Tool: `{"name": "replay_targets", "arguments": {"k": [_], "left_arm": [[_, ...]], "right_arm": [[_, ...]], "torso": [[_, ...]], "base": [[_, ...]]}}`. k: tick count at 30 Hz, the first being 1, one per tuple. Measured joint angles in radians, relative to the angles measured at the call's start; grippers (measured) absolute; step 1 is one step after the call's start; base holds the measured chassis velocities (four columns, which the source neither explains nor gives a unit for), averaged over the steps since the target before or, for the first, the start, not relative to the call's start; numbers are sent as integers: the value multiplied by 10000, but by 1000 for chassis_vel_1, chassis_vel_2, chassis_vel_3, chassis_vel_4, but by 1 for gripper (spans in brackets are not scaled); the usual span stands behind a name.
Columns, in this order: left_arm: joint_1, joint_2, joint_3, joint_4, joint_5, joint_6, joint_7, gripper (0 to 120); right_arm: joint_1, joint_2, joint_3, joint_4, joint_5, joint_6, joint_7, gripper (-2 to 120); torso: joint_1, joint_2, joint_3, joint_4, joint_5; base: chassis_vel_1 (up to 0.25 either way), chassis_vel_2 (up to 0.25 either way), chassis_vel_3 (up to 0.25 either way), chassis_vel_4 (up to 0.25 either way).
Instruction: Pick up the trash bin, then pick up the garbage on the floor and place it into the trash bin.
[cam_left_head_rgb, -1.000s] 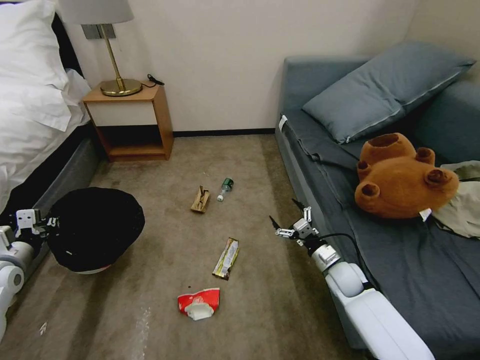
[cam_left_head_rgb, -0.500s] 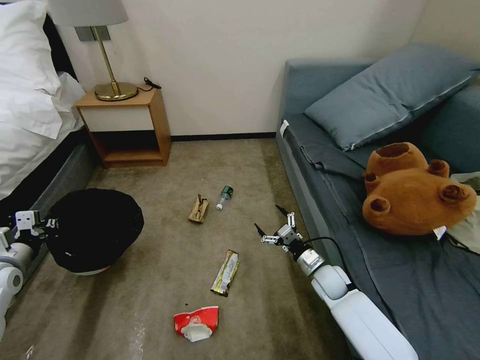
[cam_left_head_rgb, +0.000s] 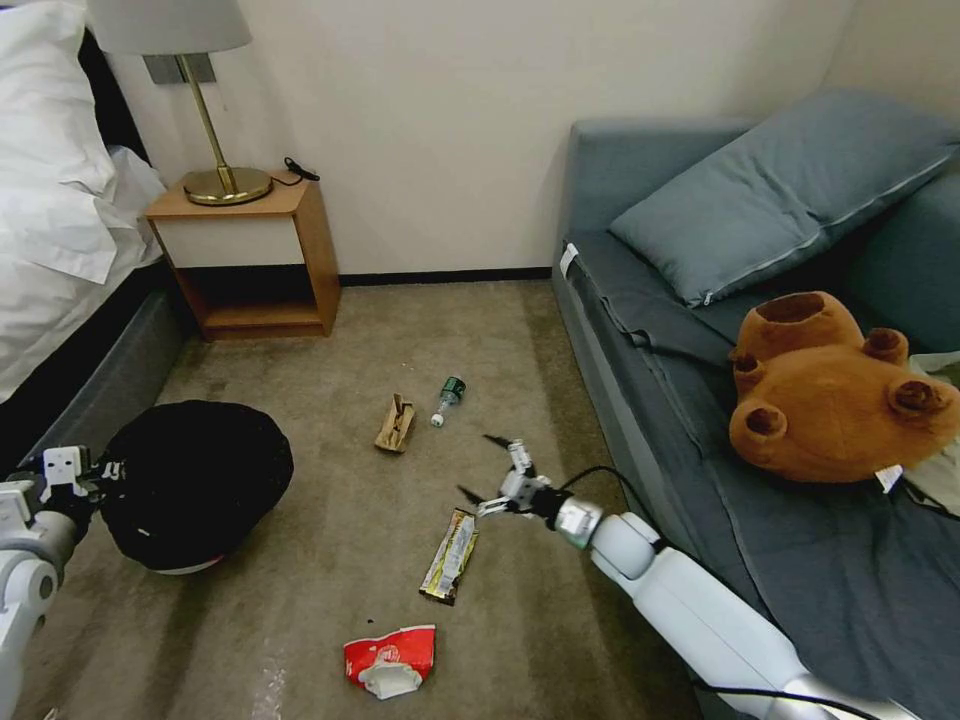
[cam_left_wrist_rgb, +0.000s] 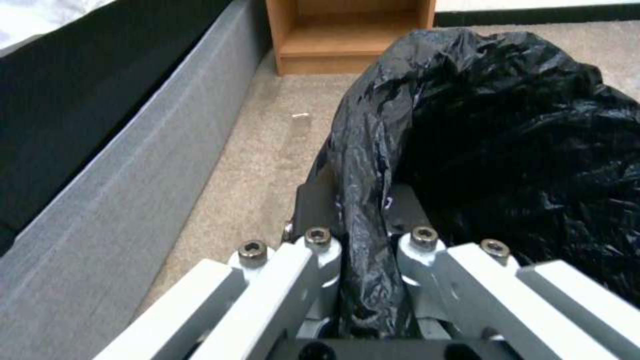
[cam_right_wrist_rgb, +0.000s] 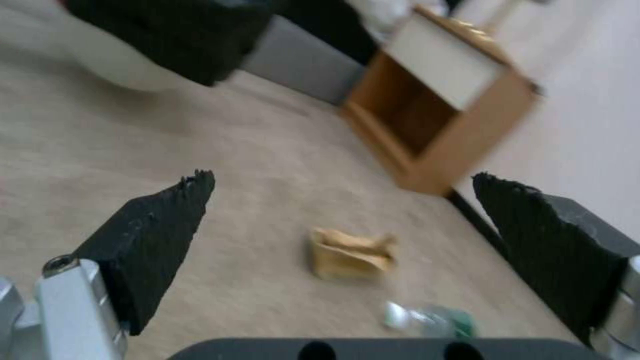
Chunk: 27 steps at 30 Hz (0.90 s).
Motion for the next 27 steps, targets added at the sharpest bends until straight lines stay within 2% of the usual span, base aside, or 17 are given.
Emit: {"name": "replay_targets", "arguments": {"k": [4, 8, 15, 18, 27], "left_arm": [[396, -197, -234, -301, 137, 0, 71, 5], [724, -358, -477, -474, 263, 0, 158, 5], [775, -537, -693, -487, 388, 21, 197, 5], [827, -662, -902, -557, 408, 104, 242, 5], [1023, -673, -1245, -611, 438, 156, 267, 5]], "right_arm": [[398, 202, -981, -462, -25, 151, -296, 100], [730, 183, -1892, -683, -64, 397, -1149, 100], [1042, -190, -2943, -429, -150, 572, -1922, 100], [1323, 13, -3479, -564, -285, 738, -2657, 100], [1540, 329, -4286, -756, -539, 888, -3088, 100]], "torso": [[0, -1, 0, 0, 1], [0, 0, 0, 1, 1], [0, 0, 0, -5, 0], [0, 0, 0, -1, 0], [0, 0, 0, 0, 0]], "base": [[0, 0, 0, 0], [0, 0, 0, 0], [0, 0, 0, 0], [0, 0, 0, 0], [0, 0, 0, 0]]}}
